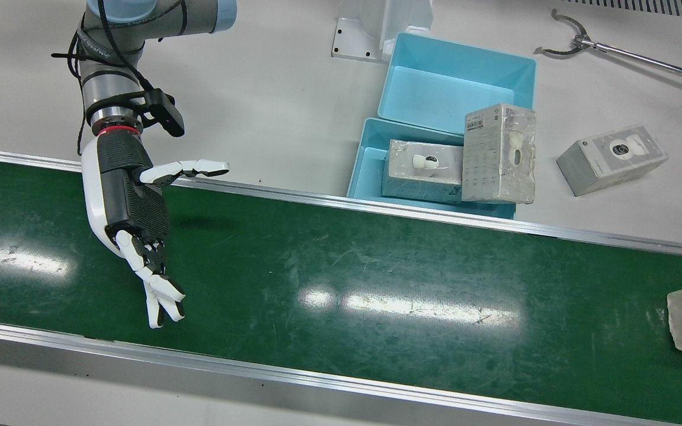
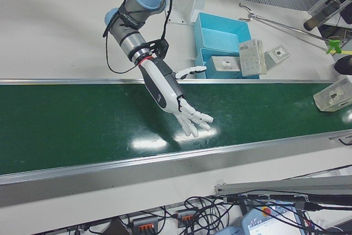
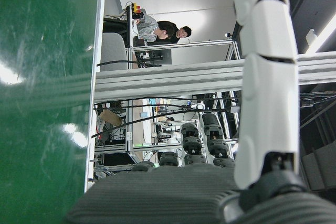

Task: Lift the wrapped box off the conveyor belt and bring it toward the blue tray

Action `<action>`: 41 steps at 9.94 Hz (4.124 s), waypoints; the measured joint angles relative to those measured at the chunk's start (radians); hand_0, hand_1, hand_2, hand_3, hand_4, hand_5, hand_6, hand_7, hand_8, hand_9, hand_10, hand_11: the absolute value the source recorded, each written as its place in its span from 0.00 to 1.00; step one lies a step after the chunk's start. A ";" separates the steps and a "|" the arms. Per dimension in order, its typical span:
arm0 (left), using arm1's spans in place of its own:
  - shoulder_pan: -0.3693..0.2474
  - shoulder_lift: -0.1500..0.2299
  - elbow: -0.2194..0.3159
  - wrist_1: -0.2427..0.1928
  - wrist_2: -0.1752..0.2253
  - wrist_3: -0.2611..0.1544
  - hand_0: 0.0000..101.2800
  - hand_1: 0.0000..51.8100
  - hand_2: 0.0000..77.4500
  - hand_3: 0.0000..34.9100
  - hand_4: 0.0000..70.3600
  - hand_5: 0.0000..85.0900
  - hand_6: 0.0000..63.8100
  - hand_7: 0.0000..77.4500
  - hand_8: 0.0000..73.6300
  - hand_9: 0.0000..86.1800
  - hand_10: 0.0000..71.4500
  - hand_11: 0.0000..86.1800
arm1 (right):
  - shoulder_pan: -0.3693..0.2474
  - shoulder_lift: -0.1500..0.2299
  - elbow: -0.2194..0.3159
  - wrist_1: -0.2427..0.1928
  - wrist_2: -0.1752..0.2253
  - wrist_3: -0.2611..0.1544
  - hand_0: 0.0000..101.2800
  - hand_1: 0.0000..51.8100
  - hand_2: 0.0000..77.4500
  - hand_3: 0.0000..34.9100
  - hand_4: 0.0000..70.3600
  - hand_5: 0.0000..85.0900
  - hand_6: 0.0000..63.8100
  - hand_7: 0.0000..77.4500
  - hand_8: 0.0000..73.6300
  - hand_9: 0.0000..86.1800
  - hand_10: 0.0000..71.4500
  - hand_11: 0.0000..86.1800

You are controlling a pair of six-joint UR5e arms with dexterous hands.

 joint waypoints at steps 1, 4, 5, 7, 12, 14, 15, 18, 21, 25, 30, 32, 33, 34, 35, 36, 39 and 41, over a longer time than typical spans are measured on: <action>0.000 0.000 0.000 0.000 0.000 0.000 0.00 0.00 0.01 0.00 0.00 0.01 0.01 0.01 0.01 0.01 0.01 0.01 | 0.001 -0.003 -0.001 0.011 -0.001 -0.002 0.48 0.31 0.18 0.00 0.15 0.18 0.05 0.05 0.01 0.04 0.00 0.01; 0.000 0.000 0.000 0.000 0.000 0.000 0.00 0.00 0.01 0.00 0.00 0.01 0.01 0.01 0.01 0.00 0.00 0.01 | 0.003 -0.005 -0.001 0.018 -0.002 -0.004 0.48 0.33 0.18 0.00 0.15 0.19 0.05 0.05 0.01 0.04 0.00 0.01; 0.000 0.000 0.000 0.000 0.000 0.000 0.00 0.00 0.01 0.00 0.00 0.01 0.01 0.01 0.01 0.00 0.01 0.01 | 0.003 -0.006 -0.001 0.018 -0.002 -0.005 0.48 0.33 0.17 0.00 0.15 0.19 0.05 0.05 0.01 0.04 0.00 0.01; 0.000 0.000 0.000 0.000 0.000 0.000 0.00 0.00 0.01 0.00 0.00 0.01 0.01 0.01 0.01 0.00 0.01 0.01 | 0.003 -0.008 -0.002 0.017 -0.002 -0.006 0.48 0.33 0.17 0.00 0.15 0.19 0.05 0.05 0.01 0.04 0.00 0.01; 0.000 0.000 0.000 0.000 0.000 0.000 0.00 0.00 0.01 0.00 0.00 0.01 0.00 0.01 0.01 0.00 0.00 0.01 | 0.002 -0.009 -0.003 0.016 0.001 -0.005 0.48 0.33 0.17 0.00 0.15 0.17 0.05 0.05 0.01 0.04 0.00 0.01; 0.000 0.000 0.000 0.000 0.000 0.000 0.00 0.00 0.01 0.00 0.00 0.01 0.01 0.01 0.01 0.01 0.01 0.01 | 0.002 -0.009 -0.002 0.016 0.001 -0.004 0.48 0.33 0.17 0.00 0.16 0.19 0.05 0.05 0.01 0.04 0.00 0.01; 0.000 0.000 0.000 0.000 0.000 0.000 0.00 0.00 0.01 0.00 0.00 0.01 0.01 0.01 0.01 0.01 0.01 0.01 | 0.002 -0.009 -0.002 0.015 0.001 -0.002 0.48 0.33 0.17 0.00 0.16 0.19 0.05 0.05 0.01 0.04 0.00 0.01; 0.000 0.000 0.000 0.000 0.000 0.000 0.00 0.00 0.01 0.00 0.00 0.01 0.01 0.01 0.01 0.01 0.01 0.01 | 0.004 -0.010 -0.002 0.015 0.001 0.002 0.48 0.33 0.17 0.00 0.16 0.19 0.05 0.05 0.01 0.04 0.00 0.01; 0.000 0.000 0.000 0.000 0.000 0.000 0.00 0.00 0.01 0.00 0.00 0.01 0.01 0.01 0.01 0.00 0.01 0.01 | 0.004 -0.011 -0.002 0.014 0.001 0.002 0.48 0.33 0.17 0.00 0.16 0.19 0.05 0.05 0.01 0.04 0.00 0.01; 0.000 0.000 0.000 0.000 0.000 0.000 0.00 0.00 0.01 0.00 0.00 0.01 0.01 0.01 0.01 0.00 0.01 0.01 | 0.004 -0.011 -0.002 0.015 0.001 0.002 0.48 0.33 0.17 0.00 0.15 0.19 0.05 0.05 0.01 0.04 0.00 0.01; 0.000 0.000 0.000 0.000 0.000 0.000 0.00 0.00 0.01 0.00 0.00 0.01 0.01 0.01 0.01 0.01 0.01 0.01 | 0.004 -0.011 -0.002 0.014 0.002 0.004 0.48 0.33 0.15 0.00 0.15 0.19 0.05 0.05 0.01 0.04 0.00 0.01; 0.000 0.000 0.000 0.000 0.000 0.000 0.00 0.00 0.01 0.00 0.00 0.01 0.01 0.01 0.01 0.00 0.01 0.01 | 0.004 -0.011 -0.002 0.015 0.002 0.004 0.48 0.33 0.17 0.00 0.15 0.19 0.05 0.05 0.01 0.04 0.00 0.01; 0.000 0.000 0.000 0.000 0.000 0.000 0.00 0.00 0.01 0.00 0.00 0.01 0.01 0.01 0.01 0.00 0.00 0.01 | 0.004 -0.011 -0.002 0.015 0.003 0.003 0.48 0.33 0.17 0.00 0.15 0.19 0.05 0.05 0.01 0.04 0.00 0.01; 0.000 0.000 0.000 0.000 0.000 0.000 0.00 0.00 0.01 0.00 0.00 0.01 0.01 0.01 0.01 0.00 0.00 0.01 | 0.004 -0.011 -0.001 0.015 0.003 0.003 0.48 0.33 0.17 0.00 0.15 0.19 0.05 0.05 0.01 0.04 0.00 0.01; 0.000 0.000 0.000 0.000 0.000 0.000 0.00 0.00 0.01 0.00 0.00 0.01 0.01 0.01 0.01 0.00 0.01 0.01 | 0.004 -0.010 -0.001 0.015 0.004 0.003 0.48 0.33 0.17 0.00 0.15 0.19 0.05 0.05 0.01 0.04 0.00 0.01; 0.000 0.000 0.000 0.000 0.000 0.000 0.00 0.00 0.01 0.00 0.00 0.01 0.01 0.01 0.01 0.00 0.01 0.01 | 0.003 -0.010 0.000 0.015 0.004 0.002 0.48 0.33 0.17 0.00 0.15 0.19 0.05 0.05 0.01 0.04 0.00 0.01; 0.000 0.000 0.000 0.000 0.000 0.000 0.00 0.00 0.01 0.00 0.00 0.01 0.01 0.01 0.01 0.00 0.01 0.01 | 0.001 -0.009 0.000 0.015 0.003 -0.004 0.48 0.33 0.17 0.00 0.15 0.19 0.05 0.05 0.01 0.04 0.00 0.01; 0.000 0.000 0.000 0.000 0.000 0.000 0.00 0.00 0.01 0.00 0.00 0.01 0.01 0.01 0.01 0.00 0.01 0.01 | -0.007 -0.008 -0.002 0.014 0.003 -0.022 0.48 0.29 0.15 0.00 0.17 0.21 0.06 0.06 0.01 0.04 0.00 0.01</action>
